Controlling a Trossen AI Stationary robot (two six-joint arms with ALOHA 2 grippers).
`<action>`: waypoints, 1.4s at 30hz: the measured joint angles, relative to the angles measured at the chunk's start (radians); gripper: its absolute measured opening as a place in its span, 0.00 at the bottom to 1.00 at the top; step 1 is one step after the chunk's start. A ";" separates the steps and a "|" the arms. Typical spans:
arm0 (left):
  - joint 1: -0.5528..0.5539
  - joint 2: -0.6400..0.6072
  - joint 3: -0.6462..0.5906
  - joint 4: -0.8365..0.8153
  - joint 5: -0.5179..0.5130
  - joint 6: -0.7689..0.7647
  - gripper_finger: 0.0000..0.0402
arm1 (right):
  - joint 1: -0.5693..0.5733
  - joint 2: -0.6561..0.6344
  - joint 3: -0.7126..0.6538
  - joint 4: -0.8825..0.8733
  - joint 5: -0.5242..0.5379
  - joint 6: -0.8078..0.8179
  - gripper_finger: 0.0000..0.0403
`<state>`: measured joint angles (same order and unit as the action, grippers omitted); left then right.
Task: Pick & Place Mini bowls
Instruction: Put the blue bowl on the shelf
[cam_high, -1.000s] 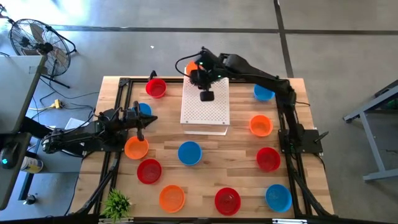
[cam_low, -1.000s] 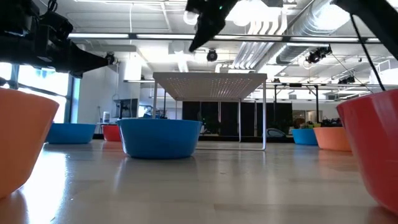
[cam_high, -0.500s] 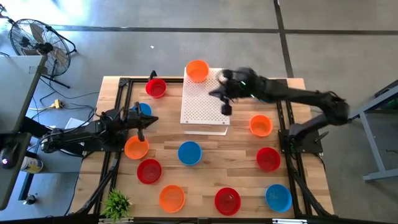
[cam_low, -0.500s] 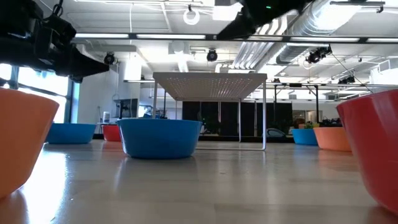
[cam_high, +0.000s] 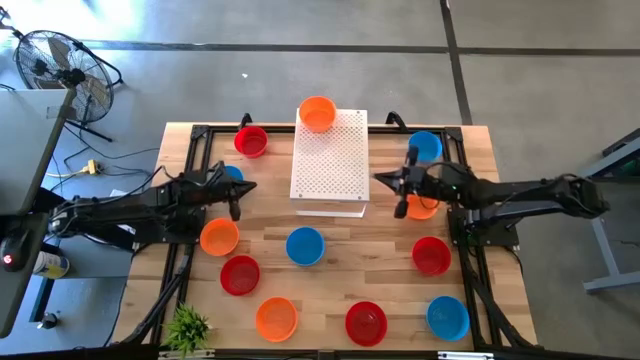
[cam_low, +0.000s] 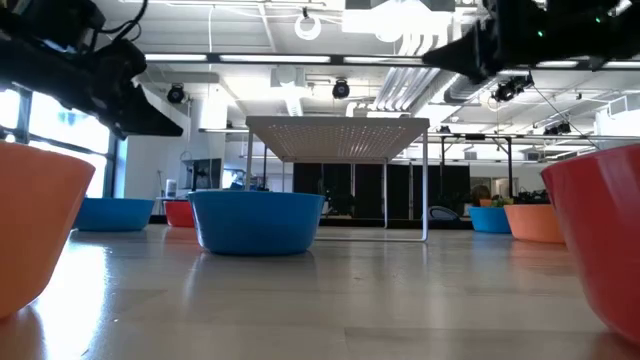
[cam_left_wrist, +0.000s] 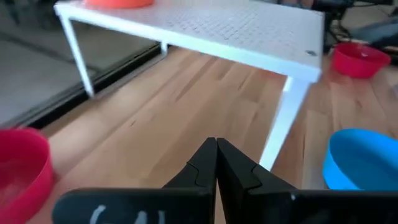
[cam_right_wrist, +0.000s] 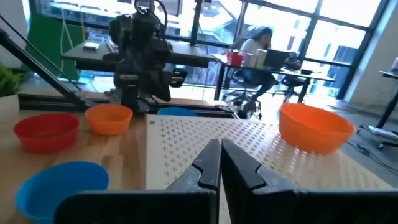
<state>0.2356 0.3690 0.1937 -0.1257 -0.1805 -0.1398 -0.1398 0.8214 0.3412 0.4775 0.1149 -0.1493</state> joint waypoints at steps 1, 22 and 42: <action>0.000 0.021 0.022 -0.032 -0.014 -0.020 0.00 | 0.007 -0.016 -0.023 0.017 0.009 0.000 0.01; 0.009 0.507 0.416 -0.679 -0.051 -0.304 0.15 | 0.114 -0.077 -0.128 0.107 0.018 -0.006 0.00; 0.412 0.786 0.428 -0.627 0.270 -0.099 0.30 | 0.201 -0.077 -0.127 0.099 0.067 -0.070 0.00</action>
<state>0.6479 1.1547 0.6216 -0.7530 0.0897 -0.2391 0.0612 0.7448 0.2138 0.5766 0.1815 -0.2196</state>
